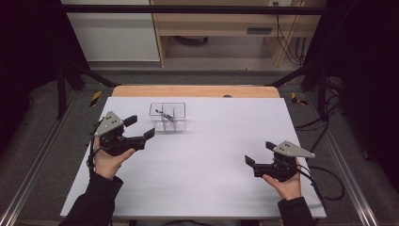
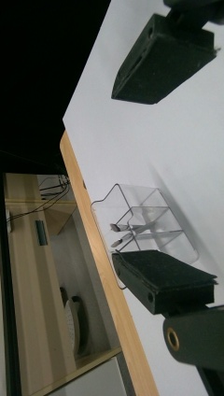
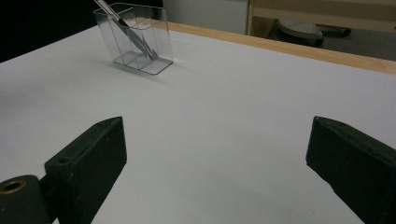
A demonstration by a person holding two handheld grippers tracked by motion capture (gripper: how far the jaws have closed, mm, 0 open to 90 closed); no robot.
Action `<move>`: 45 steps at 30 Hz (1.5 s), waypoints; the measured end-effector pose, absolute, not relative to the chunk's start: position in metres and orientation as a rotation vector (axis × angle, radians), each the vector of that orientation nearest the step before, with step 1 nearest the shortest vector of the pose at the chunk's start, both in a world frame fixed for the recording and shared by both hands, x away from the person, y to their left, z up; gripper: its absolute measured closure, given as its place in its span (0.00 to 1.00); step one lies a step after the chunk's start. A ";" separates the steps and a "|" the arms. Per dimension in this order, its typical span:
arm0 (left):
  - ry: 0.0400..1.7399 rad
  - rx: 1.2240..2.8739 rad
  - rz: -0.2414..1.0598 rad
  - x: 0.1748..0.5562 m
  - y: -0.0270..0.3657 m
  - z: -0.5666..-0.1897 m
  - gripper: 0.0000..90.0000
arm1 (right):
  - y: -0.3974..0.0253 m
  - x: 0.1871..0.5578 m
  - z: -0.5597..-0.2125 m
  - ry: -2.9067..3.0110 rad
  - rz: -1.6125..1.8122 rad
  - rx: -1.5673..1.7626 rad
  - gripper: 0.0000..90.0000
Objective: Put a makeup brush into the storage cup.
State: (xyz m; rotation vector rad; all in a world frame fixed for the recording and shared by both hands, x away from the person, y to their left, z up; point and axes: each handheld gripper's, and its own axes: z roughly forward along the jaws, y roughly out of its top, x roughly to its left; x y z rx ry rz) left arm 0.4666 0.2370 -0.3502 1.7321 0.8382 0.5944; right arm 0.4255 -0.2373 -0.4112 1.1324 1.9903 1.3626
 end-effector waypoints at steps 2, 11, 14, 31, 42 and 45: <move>0.840 1.726 0.594 0.463 0.240 -0.352 0.19 | -0.237 0.425 -0.411 1.990 1.363 1.131 0.06; 0.849 1.712 0.602 0.450 0.254 -0.361 0.16 | -0.237 0.425 -0.411 1.990 1.360 1.135 0.06; 0.862 1.713 0.603 0.447 0.259 -0.367 0.14 | -0.237 0.425 -0.411 1.992 1.360 1.135 0.06; 0.919 1.759 0.603 0.429 0.279 -0.401 0.07 | -0.237 0.423 -0.411 1.988 1.366 1.137 0.06; 0.965 1.754 0.595 0.428 0.290 -0.414 0.06 | -0.238 0.423 -0.411 1.982 1.373 1.135 0.06; 0.962 1.759 0.596 0.429 0.288 -0.414 0.06 | -0.238 0.424 -0.412 1.984 1.373 1.136 0.06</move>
